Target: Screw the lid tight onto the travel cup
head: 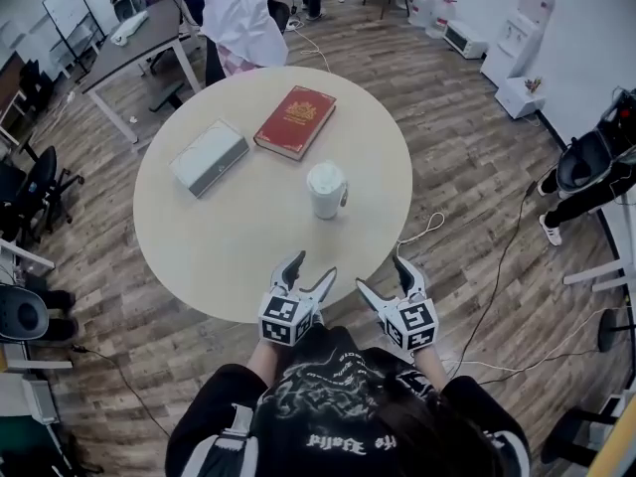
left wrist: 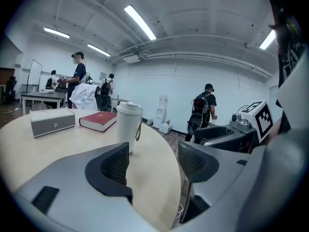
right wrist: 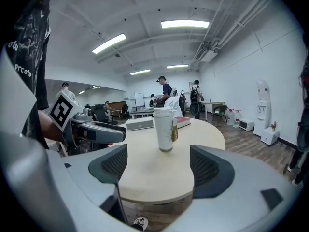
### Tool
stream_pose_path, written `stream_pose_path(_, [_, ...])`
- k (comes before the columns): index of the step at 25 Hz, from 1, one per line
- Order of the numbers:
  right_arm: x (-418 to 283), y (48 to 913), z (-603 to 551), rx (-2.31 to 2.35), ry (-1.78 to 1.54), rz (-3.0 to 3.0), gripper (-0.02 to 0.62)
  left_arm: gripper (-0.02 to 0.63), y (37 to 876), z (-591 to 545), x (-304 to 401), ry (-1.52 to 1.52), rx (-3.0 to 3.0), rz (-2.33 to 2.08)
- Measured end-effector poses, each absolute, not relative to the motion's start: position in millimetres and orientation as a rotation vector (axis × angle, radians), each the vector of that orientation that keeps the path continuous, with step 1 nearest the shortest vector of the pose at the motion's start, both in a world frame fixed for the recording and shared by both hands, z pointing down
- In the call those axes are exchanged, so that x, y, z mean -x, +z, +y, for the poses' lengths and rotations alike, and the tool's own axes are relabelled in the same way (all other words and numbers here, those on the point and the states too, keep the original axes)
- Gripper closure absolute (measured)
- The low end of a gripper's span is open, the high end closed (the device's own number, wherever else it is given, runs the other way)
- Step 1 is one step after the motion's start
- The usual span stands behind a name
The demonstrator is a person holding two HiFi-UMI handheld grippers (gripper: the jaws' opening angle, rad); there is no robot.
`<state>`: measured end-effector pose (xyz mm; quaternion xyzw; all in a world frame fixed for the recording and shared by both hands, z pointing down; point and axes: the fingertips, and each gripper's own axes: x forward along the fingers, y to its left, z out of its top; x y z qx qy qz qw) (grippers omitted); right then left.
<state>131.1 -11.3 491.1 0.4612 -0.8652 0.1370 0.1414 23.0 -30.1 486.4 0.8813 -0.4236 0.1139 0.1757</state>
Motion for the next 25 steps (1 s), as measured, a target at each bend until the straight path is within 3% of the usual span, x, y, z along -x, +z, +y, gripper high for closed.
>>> stream_pose_path(25, [-100, 477, -112, -1.296, 0.339, -2.483, 0.207, 0.279, 501, -134, 3, 0.383, -2.548, -1.195])
